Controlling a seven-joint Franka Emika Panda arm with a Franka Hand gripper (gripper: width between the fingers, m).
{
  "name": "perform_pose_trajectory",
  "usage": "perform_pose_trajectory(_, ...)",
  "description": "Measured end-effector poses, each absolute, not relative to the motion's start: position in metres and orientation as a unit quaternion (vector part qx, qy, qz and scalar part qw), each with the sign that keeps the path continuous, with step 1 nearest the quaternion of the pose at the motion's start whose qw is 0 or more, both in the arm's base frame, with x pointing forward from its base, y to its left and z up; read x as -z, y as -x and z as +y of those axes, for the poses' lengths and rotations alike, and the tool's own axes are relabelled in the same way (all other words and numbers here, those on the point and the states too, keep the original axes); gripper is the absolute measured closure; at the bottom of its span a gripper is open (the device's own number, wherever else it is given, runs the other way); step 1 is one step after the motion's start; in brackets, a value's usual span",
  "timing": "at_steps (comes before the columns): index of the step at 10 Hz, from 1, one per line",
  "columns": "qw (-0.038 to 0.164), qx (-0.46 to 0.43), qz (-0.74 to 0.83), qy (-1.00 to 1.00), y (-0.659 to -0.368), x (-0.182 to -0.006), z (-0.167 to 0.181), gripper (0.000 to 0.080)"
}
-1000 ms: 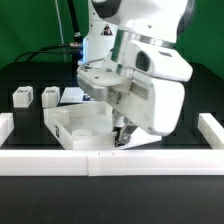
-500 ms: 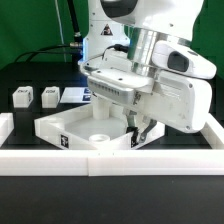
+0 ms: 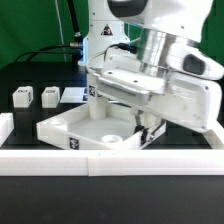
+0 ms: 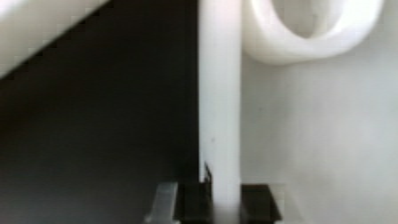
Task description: Assemble square table
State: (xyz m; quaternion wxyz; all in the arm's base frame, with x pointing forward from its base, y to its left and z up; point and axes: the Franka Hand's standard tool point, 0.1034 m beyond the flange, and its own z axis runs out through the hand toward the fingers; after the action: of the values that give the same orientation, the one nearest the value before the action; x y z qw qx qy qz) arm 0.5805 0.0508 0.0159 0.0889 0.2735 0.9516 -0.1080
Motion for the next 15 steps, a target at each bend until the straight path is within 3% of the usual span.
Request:
perform_pose_trajectory(6, 0.067, 0.115, 0.989, -0.070, -0.570, -0.015, 0.051, 0.0739)
perform_pose_trajectory(11, 0.019, 0.135, 0.990, 0.030, -0.571, -0.021, 0.100, 0.0738)
perform_pose_trajectory(15, 0.017, 0.136, 0.990, 0.014, -0.568, -0.018, 0.096, 0.0735)
